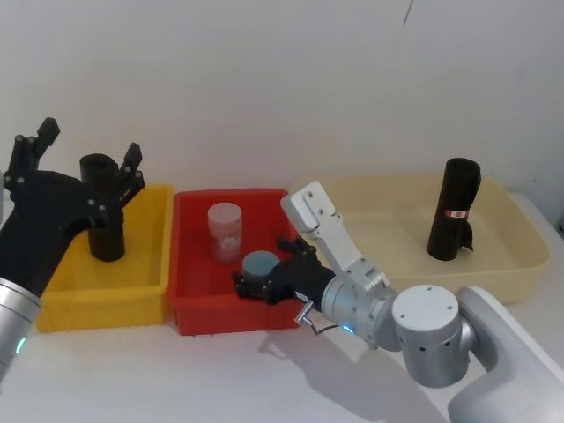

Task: Pick up the garbage bag with the one hand and transfer it to the other hand.

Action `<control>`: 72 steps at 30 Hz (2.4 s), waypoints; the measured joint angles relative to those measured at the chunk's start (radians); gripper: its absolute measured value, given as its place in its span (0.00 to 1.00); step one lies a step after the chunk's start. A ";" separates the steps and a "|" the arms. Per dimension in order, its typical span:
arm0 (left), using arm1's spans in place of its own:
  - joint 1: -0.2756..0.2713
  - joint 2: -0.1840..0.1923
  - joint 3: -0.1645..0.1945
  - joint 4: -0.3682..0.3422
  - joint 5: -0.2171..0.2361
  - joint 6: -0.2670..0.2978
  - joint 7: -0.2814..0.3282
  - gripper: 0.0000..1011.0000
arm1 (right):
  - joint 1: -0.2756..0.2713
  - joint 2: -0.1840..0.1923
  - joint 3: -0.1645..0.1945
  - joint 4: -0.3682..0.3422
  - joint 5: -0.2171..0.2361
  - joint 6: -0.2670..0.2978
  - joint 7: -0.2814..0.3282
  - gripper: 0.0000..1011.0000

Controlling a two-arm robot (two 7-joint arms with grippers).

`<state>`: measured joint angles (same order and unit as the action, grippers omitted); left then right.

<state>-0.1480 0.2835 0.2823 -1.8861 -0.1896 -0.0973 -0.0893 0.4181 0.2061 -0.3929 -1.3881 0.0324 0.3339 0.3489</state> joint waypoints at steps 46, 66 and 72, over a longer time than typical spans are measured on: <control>0.000 0.000 0.000 0.000 0.000 0.000 0.000 0.99 | 0.040 -0.077 0.124 -0.064 0.127 0.076 -0.050 0.66; 0.000 0.000 0.000 0.000 0.000 0.000 0.000 0.99 | 0.120 -0.089 0.221 0.018 0.125 -0.041 -0.166 0.66; 0.000 0.000 0.000 0.000 0.000 0.000 0.000 0.99 | 0.137 -0.073 0.222 0.077 0.092 -0.080 -0.187 0.66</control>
<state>-0.1480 0.2835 0.2823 -1.8860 -0.1896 -0.0973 -0.0894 0.5547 0.1329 -0.1704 -1.3115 0.1248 0.2540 0.1618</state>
